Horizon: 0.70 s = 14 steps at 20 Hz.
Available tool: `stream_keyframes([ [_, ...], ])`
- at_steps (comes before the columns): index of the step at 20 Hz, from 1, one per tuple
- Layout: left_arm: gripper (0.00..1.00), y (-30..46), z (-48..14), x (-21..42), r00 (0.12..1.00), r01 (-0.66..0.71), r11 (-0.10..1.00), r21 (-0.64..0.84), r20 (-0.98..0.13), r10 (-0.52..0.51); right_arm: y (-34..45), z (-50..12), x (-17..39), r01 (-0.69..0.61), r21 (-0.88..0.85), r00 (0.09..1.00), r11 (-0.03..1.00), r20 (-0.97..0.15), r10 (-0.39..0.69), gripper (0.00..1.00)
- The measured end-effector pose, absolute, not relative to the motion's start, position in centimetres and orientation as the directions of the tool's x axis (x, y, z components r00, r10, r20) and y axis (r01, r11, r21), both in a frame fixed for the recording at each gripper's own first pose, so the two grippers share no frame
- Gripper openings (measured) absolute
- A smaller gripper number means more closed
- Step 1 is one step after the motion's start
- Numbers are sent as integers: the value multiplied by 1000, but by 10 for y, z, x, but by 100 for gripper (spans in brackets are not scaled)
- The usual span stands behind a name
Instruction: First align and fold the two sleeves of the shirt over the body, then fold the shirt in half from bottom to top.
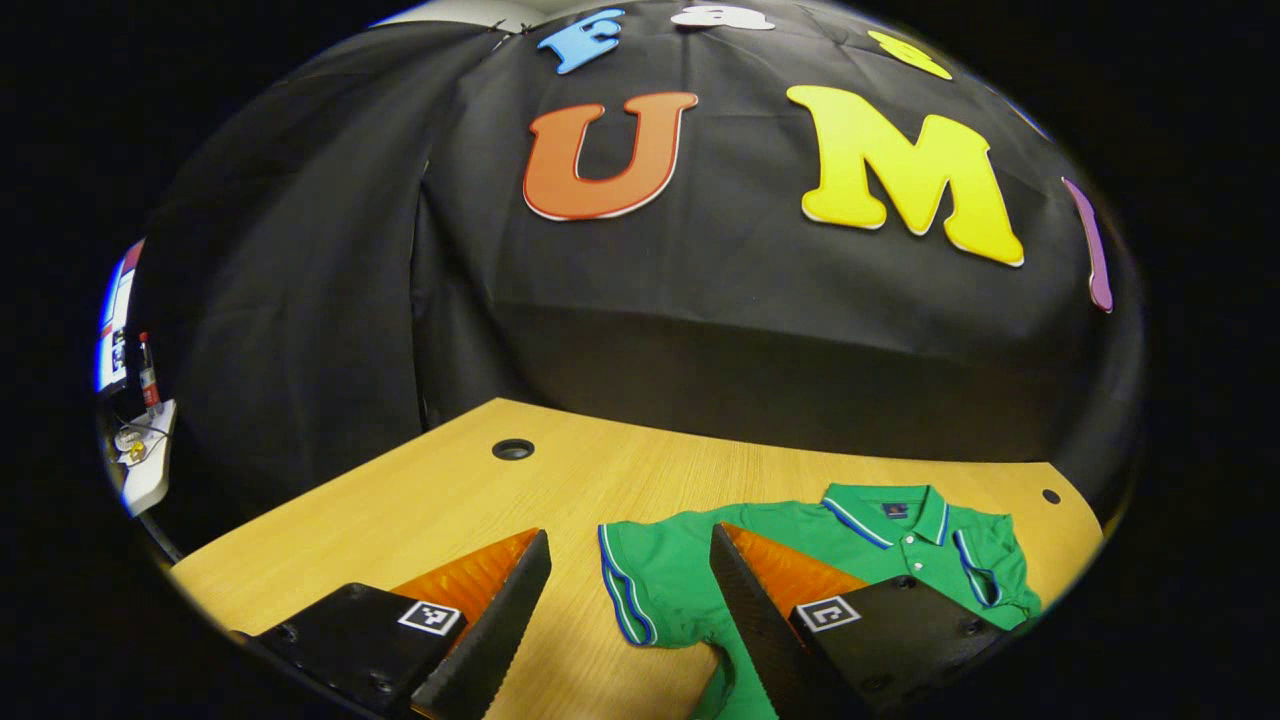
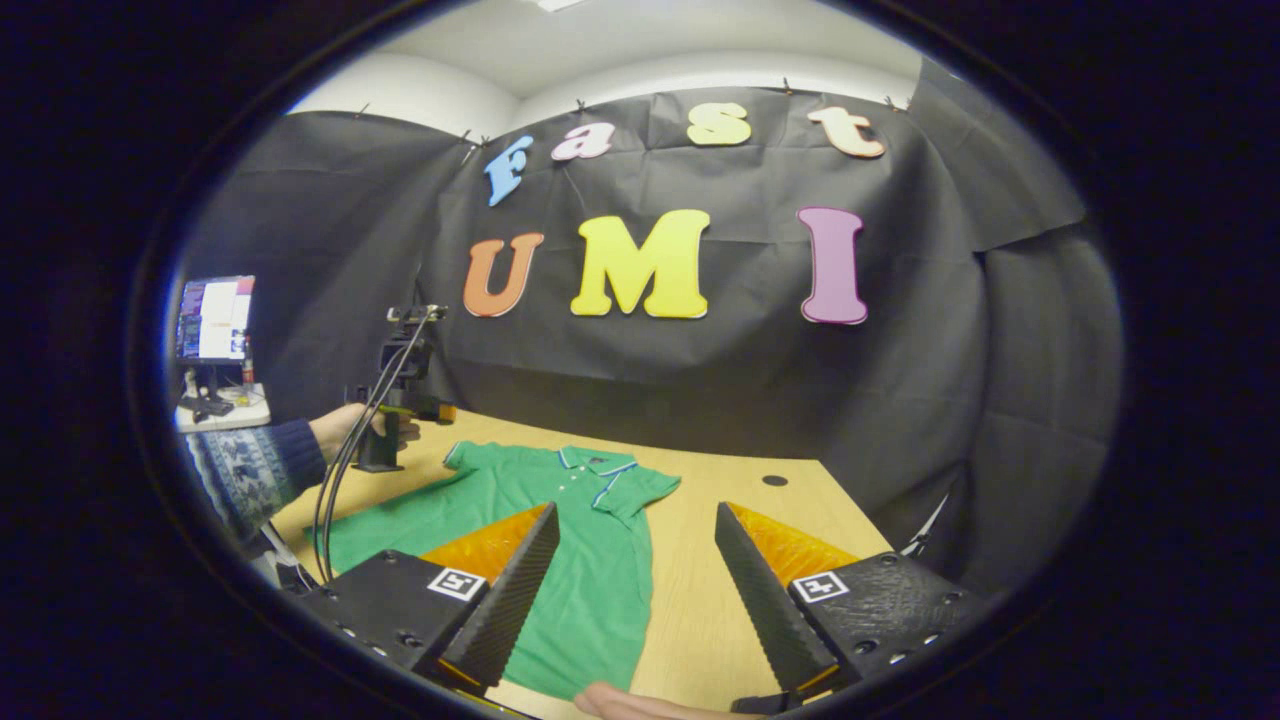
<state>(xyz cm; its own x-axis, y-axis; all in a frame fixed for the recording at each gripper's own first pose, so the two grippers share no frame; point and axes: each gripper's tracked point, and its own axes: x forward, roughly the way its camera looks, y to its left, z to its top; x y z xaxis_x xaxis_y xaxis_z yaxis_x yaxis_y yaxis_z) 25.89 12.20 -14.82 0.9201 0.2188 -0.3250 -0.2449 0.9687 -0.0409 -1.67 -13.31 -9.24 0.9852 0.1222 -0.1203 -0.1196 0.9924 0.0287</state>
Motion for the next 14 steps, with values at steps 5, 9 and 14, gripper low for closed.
stream_keyframes([
  [5,100,123,-194,294,899,-251,965,-76,-388,204,-128,-120,-8,-149,21,966,989,-210,150,97],
  [9,95,113,-227,293,855,-273,939,-211,-500,136,-138,-125,-3,-135,53,967,989,-210,143,95],
  [14,37,119,-238,306,829,-246,959,-140,-543,133,-143,-129,0,-136,70,961,988,-231,149,97],
])
